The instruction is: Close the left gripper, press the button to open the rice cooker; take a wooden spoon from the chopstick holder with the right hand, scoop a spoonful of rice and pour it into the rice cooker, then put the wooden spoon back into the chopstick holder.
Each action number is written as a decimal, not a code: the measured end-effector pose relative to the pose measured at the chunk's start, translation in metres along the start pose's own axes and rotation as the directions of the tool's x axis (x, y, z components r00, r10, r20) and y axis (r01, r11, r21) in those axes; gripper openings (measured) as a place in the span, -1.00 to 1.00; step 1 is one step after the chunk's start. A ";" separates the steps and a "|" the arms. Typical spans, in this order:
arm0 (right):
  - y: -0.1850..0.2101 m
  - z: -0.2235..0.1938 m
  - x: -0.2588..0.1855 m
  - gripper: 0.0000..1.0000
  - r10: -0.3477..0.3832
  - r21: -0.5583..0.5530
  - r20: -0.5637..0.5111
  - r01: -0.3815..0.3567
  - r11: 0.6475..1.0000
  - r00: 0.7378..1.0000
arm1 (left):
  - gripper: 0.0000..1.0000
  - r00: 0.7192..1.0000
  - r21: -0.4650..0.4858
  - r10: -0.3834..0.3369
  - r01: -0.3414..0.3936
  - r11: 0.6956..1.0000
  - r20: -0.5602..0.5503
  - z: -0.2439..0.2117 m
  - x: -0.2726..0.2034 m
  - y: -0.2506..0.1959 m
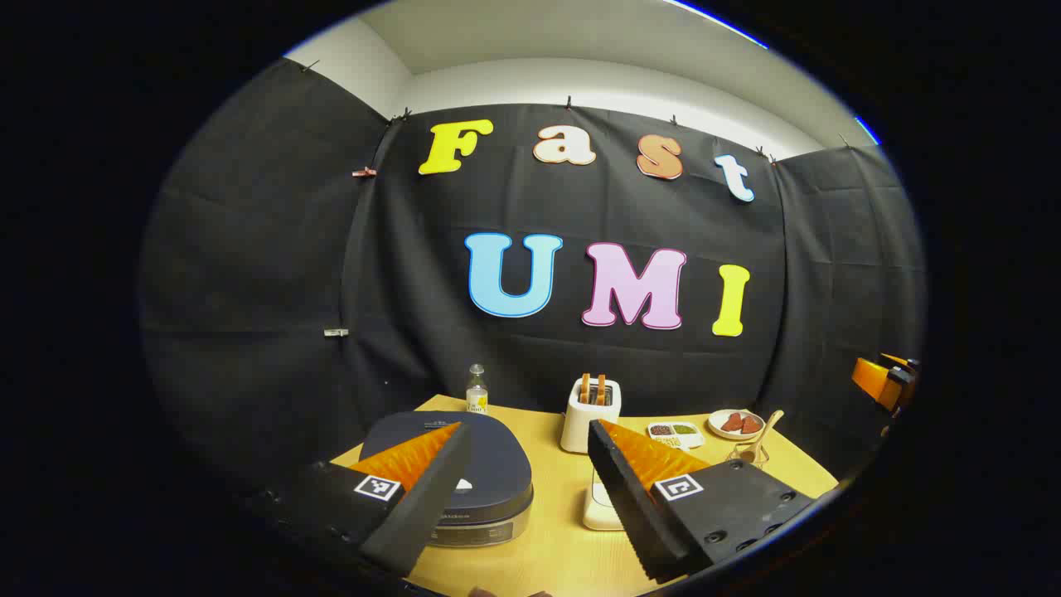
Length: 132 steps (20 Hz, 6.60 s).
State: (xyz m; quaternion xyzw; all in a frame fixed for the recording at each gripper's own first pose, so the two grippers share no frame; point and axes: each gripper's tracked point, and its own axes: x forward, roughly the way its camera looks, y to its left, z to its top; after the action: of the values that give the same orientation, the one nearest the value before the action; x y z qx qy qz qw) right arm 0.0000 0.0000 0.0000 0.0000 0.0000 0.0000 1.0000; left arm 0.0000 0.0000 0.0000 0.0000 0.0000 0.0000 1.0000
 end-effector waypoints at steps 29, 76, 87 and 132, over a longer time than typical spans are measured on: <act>0.015 -0.004 -0.009 0.96 -0.016 -0.018 -0.010 0.016 1.000 1.000 | 0.21 0.996 0.035 -0.065 0.067 0.997 -0.068 0.016 0.032 0.034; -0.034 -0.072 0.080 0.96 -0.010 0.013 -0.218 0.013 1.000 0.976 | -0.86 0.984 -0.007 0.104 -0.106 0.994 -0.144 0.013 0.084 0.055; -0.071 -0.157 0.176 0.95 -0.005 0.151 -0.412 0.074 0.986 0.911 | 0.94 0.977 -0.032 0.103 -0.111 0.993 -0.189 -0.010 0.072 -0.023; 0.064 -0.120 0.204 -0.63 0.132 0.361 -0.461 0.050 0.931 0.877 | 0.94 0.926 -0.100 -0.028 -0.011 0.995 -0.378 -0.124 0.019 -0.023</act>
State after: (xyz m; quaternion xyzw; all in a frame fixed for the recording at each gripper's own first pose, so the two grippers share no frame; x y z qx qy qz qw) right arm 0.2044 0.0638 -0.1197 0.1841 0.2467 0.0216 0.9512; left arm 0.0187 -0.0227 -0.1239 -0.0502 0.1929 -0.0043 0.9799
